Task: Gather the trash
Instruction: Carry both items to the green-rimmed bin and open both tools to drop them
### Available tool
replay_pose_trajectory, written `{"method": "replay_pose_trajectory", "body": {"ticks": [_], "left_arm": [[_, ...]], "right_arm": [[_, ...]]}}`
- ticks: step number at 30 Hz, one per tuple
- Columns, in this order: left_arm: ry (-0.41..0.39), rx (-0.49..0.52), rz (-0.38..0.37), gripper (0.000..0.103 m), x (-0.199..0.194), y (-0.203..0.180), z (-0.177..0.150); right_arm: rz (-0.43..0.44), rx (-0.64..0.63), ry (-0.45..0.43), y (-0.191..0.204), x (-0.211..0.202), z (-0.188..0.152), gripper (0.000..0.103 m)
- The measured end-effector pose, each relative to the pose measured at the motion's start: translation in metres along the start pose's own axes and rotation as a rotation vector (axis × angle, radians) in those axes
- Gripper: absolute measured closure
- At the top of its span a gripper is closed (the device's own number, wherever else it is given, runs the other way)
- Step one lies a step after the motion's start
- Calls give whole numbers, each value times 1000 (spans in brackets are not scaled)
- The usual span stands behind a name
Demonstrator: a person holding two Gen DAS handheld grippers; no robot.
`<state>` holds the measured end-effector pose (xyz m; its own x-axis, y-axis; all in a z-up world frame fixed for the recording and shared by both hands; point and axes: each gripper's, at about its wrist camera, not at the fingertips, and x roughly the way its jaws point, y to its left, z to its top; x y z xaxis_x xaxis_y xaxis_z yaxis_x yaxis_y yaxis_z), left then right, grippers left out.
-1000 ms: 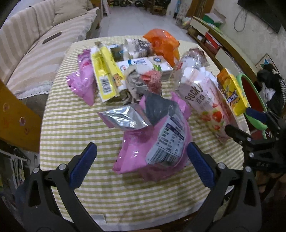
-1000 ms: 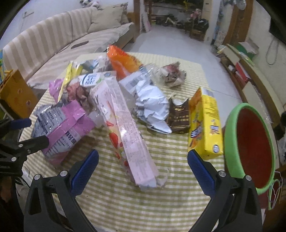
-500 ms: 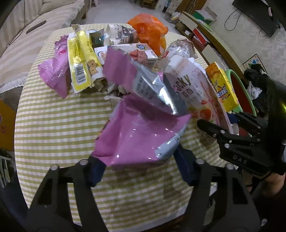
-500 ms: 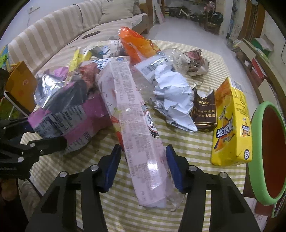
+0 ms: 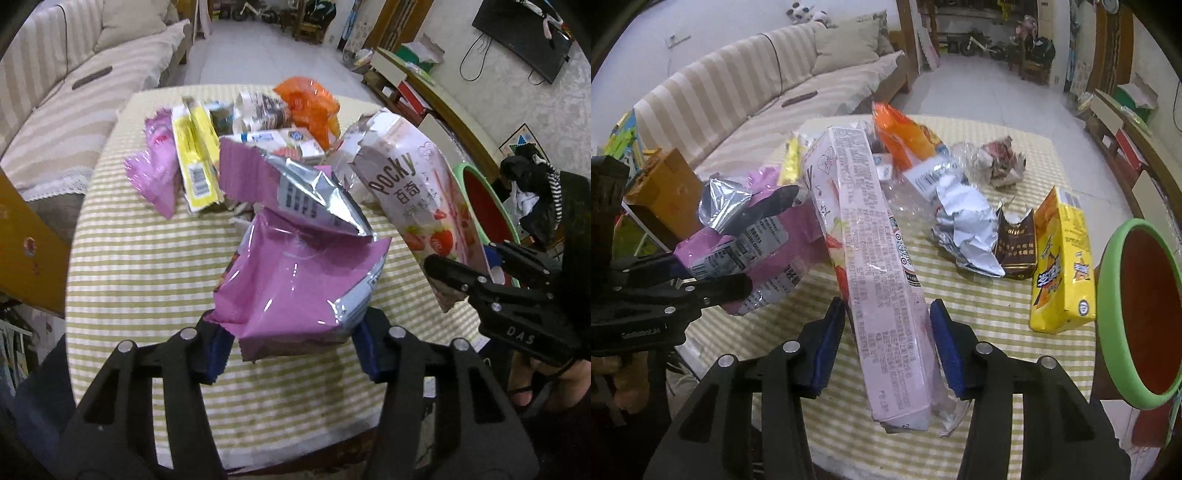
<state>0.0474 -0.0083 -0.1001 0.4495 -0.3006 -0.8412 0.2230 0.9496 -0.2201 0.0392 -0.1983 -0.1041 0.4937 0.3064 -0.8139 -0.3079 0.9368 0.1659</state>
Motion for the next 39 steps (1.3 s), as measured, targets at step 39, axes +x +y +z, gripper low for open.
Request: {"method": "replay_pose_trajectory", "body": {"ticks": [39], "left_arm": [[-115,302,-205,50,4,-204,112]], "right_arm": [[-247,464,-255,-196,-140,-17,56]]}}
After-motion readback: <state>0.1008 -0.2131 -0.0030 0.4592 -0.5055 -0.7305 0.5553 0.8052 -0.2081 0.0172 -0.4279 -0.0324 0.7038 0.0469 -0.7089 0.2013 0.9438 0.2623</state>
